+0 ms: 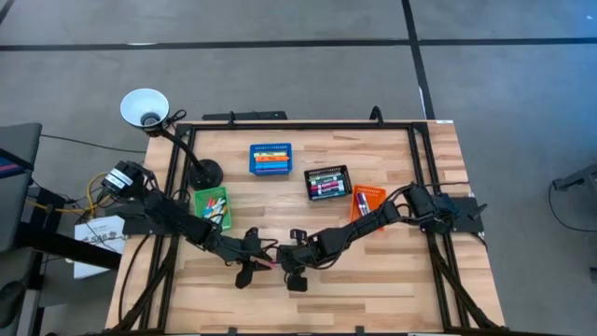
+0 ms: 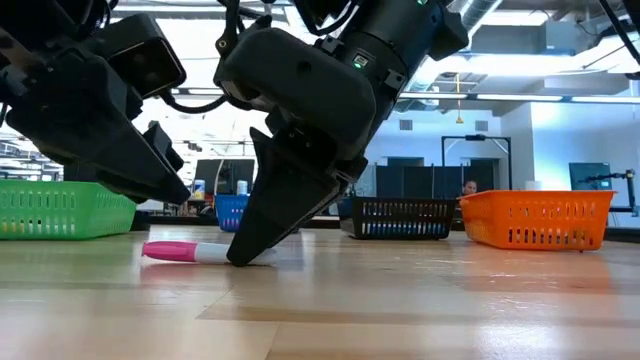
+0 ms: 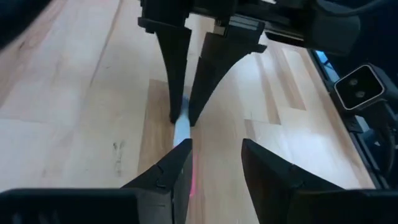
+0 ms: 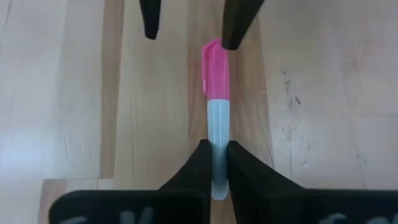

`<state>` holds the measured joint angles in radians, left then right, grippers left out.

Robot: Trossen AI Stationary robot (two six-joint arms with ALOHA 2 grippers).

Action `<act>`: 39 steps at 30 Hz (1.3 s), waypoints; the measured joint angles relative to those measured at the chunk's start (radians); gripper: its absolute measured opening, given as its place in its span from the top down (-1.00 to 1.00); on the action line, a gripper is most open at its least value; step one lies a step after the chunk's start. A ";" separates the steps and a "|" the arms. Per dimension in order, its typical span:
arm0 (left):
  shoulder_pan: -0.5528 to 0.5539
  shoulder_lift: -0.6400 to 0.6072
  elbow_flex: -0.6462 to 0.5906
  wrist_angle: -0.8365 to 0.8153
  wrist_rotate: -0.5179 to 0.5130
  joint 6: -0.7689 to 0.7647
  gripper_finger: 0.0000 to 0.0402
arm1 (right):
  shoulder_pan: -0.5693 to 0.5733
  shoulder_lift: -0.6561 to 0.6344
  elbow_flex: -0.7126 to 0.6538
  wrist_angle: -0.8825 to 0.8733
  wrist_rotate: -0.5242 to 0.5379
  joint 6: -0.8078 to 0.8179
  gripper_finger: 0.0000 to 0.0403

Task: Pick & Place Markers
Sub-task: Put the pink highlighter pen into the green basket

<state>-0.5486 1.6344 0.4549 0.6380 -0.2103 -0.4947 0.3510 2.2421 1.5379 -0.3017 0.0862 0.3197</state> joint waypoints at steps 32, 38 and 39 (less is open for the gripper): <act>-0.008 0.133 0.001 0.031 -0.073 0.020 0.56 | -0.011 0.007 -0.004 0.104 -0.002 0.092 0.88; -0.007 0.133 0.001 0.031 -0.059 0.019 0.70 | -0.012 0.008 -0.005 0.117 0.000 0.092 0.80; -0.007 0.133 0.001 0.032 -0.056 0.019 0.71 | -0.012 0.008 -0.005 0.118 0.008 0.092 0.78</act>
<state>-0.5556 1.7676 0.4561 0.6697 -0.2659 -0.4759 0.3386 2.2505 1.5333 -0.1839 0.0940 0.4114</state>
